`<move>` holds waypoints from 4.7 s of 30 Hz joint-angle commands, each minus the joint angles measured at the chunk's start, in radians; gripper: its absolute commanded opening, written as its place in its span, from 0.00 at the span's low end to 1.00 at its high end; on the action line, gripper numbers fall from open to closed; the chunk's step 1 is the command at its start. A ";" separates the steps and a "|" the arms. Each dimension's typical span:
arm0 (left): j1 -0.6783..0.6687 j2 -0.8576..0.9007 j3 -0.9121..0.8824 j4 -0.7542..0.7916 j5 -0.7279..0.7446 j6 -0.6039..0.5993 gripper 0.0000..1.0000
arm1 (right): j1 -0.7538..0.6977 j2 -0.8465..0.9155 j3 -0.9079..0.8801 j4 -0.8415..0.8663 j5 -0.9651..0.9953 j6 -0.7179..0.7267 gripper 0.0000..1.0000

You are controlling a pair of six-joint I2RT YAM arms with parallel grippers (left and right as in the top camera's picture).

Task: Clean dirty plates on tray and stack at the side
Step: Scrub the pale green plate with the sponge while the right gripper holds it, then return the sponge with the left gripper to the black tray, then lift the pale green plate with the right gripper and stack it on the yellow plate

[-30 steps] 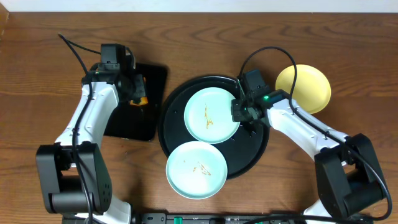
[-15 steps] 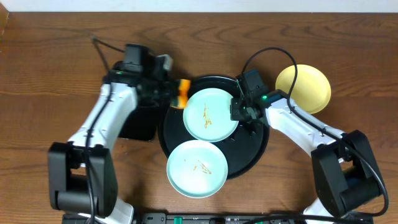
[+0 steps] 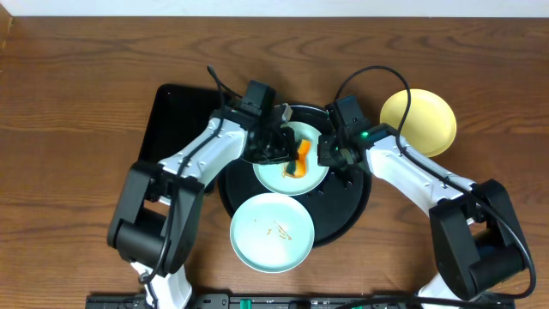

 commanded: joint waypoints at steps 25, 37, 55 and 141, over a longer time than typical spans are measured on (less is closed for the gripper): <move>0.030 -0.013 0.072 -0.030 -0.200 0.031 0.07 | 0.010 0.013 0.013 -0.019 0.004 0.014 0.01; -0.094 -0.004 0.040 -0.040 -0.264 0.080 0.07 | 0.010 0.013 0.013 -0.022 0.004 0.014 0.01; 0.003 0.061 0.041 0.010 -0.567 0.080 0.09 | 0.011 0.013 0.013 -0.025 0.003 0.014 0.01; 0.472 -0.183 -0.021 -0.176 -0.441 0.231 0.08 | -0.417 -0.268 0.025 0.341 1.041 -0.769 0.01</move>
